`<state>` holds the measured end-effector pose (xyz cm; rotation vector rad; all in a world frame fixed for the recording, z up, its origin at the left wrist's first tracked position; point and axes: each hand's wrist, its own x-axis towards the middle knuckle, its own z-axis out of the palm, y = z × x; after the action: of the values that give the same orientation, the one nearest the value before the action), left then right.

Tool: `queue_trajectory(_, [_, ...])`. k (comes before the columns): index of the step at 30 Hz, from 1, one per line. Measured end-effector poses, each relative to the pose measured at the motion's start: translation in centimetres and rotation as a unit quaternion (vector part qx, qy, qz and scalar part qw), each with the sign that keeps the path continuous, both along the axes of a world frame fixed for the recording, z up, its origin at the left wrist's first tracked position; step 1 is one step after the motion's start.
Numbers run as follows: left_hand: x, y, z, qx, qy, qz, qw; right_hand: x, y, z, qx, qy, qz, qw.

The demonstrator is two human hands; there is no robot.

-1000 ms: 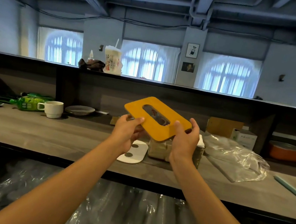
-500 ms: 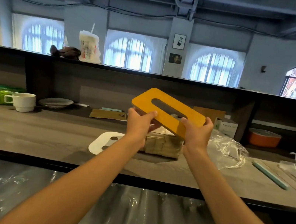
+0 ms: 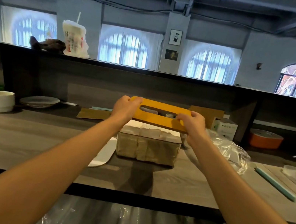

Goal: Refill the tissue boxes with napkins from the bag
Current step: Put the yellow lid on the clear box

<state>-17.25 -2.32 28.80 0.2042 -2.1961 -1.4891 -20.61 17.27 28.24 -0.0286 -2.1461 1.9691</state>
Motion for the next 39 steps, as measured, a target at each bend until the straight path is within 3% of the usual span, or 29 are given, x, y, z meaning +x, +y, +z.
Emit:
queue_trajectory(10, [-4.1,-1.8,-2.9,0.047,-0.148,-0.016,0.988,-3.7,-1.9,-1.1,0.140,-0.077,-0.008,0.987])
queue_trajectory(17, [-5.0,-1.9,-5.2,0.040,-0.158,0.001,0.987,-4.0,-1.5,-3.1,0.221,-0.083,-0.008,0.972])
queue_trajectory(20, [-4.7,-1.7,-5.5,-0.015,-0.164,0.003,0.986,-4.1,-1.6,-3.5,0.283,-0.079,0.005,0.956])
queue_trajectory(23, [-4.5,-1.6,-5.4,-0.150,-0.187,0.006,0.971,-4.2,-1.5,-3.8,0.377,-0.057,0.033,0.924])
queue_trajectory(27, [-5.0,-2.4,-5.0,-0.365,-0.204,-0.067,0.906,-4.3,-1.3,-3.2,0.529,0.019,0.112,0.841])
queue_trajectory(31, [-4.6,-1.9,-4.2,-0.405,-0.205,-0.132,0.881,-4.4,-1.5,-2.8,0.566,0.008,0.165,0.808])
queue_trajectory(39, [-5.6,-2.7,-4.1,-0.442,-0.221,-0.137,0.859,-5.3,-1.6,-3.0,0.595,0.002,0.195,0.780])
